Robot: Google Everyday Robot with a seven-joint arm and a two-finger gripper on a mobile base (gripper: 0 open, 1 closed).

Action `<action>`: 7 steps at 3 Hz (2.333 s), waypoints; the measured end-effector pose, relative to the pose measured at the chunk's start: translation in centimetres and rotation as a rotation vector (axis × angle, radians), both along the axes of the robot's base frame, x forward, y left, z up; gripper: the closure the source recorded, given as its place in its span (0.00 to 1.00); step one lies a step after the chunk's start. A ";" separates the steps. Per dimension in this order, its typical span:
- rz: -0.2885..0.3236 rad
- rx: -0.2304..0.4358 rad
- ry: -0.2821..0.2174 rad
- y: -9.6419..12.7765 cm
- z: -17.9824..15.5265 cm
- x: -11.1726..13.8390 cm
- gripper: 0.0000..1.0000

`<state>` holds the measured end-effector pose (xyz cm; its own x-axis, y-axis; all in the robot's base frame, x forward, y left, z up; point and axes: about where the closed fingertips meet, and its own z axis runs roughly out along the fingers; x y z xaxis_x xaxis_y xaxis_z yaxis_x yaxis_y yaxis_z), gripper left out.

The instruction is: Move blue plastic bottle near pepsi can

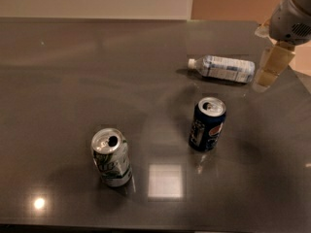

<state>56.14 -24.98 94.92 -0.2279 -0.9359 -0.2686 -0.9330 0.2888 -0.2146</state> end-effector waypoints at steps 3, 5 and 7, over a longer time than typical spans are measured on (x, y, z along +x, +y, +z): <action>-0.024 0.001 0.039 -2.2 -5.9 8.2 0.00; -0.027 -0.013 0.092 -2.6 -8.9 11.1 0.00; -0.014 -0.040 0.126 -2.4 -10.3 12.5 0.25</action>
Offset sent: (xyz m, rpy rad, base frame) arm 0.0900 -0.0310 -0.0604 0.0028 0.0551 -0.0225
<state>68.65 -27.34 84.58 -0.2704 -0.9420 -0.1990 -0.9494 0.2952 -0.1073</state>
